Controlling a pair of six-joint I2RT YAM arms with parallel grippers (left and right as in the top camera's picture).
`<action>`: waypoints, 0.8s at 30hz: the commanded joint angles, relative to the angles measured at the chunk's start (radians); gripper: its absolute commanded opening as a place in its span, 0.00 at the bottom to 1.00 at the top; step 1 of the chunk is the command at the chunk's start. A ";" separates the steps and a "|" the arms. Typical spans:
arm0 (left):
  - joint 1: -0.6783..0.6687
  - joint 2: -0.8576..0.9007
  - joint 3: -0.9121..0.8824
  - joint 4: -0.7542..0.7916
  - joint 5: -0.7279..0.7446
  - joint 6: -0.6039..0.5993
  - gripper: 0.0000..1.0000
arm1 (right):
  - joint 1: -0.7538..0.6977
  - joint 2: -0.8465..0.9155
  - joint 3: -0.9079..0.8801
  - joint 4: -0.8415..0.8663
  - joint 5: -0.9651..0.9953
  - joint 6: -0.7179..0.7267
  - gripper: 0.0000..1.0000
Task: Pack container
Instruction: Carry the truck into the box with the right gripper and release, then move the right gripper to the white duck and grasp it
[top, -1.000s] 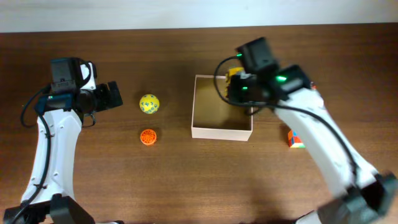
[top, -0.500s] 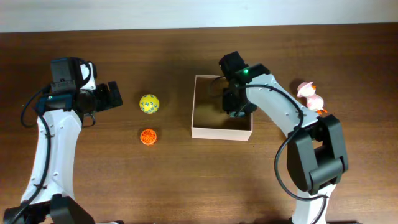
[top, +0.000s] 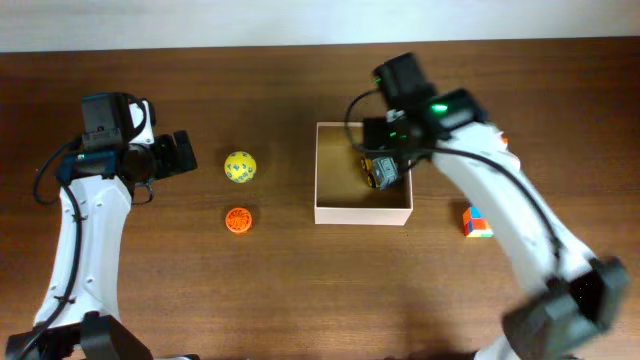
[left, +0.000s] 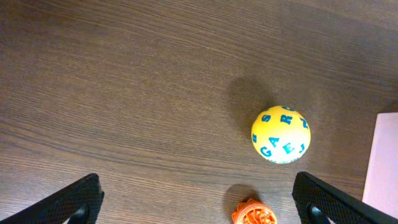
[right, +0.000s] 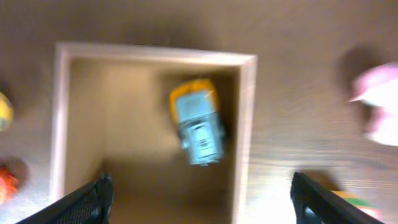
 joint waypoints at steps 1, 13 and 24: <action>0.003 0.007 0.019 0.002 0.010 -0.010 0.99 | -0.105 -0.150 0.039 -0.018 0.114 -0.048 0.86; 0.003 0.007 0.019 0.002 0.010 -0.010 0.99 | -0.488 -0.072 -0.056 -0.018 0.024 -0.190 0.94; 0.003 0.007 0.019 0.002 0.010 -0.010 0.99 | -0.564 0.259 -0.081 0.138 -0.011 -0.488 0.97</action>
